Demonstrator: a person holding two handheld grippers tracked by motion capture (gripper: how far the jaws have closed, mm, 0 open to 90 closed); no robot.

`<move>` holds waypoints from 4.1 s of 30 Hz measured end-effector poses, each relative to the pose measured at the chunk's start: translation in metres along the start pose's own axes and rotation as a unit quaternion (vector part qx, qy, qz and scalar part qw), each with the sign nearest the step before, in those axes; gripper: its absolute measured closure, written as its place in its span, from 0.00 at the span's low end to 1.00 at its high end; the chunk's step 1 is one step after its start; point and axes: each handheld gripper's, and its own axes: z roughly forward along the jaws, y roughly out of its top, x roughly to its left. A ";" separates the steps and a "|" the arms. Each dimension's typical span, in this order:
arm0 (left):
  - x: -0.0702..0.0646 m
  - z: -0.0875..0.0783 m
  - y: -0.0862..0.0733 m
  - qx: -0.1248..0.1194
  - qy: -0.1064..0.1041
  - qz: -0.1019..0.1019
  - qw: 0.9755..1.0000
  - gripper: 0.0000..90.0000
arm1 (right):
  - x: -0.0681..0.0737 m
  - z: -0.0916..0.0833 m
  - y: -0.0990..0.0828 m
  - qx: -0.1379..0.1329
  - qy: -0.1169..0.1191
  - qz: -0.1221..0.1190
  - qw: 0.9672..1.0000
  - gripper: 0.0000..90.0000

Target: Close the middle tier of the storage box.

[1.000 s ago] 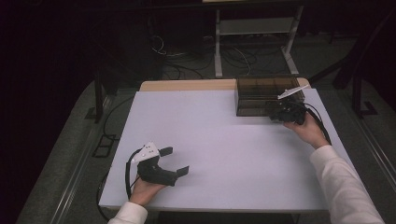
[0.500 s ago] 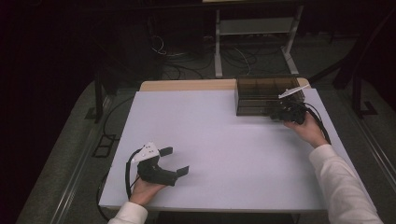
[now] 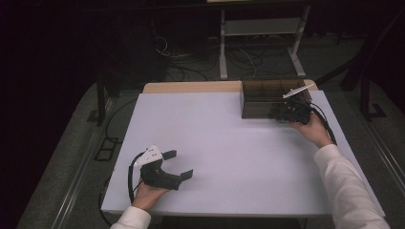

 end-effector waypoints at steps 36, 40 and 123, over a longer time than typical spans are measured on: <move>-0.002 -0.001 0.001 -0.003 -0.004 0.005 1.000 0.00 | 0.022 -0.006 0.006 -0.018 0.030 0.009 0.999 0.67; -0.003 0.000 0.001 -0.002 -0.006 0.005 1.000 0.00 | 0.029 -0.012 0.003 -0.029 0.028 0.009 0.999 0.52; 0.001 -0.002 0.001 -0.005 -0.001 -0.004 1.000 0.00 | 0.109 -0.076 -0.111 -0.172 0.079 0.051 0.981 0.02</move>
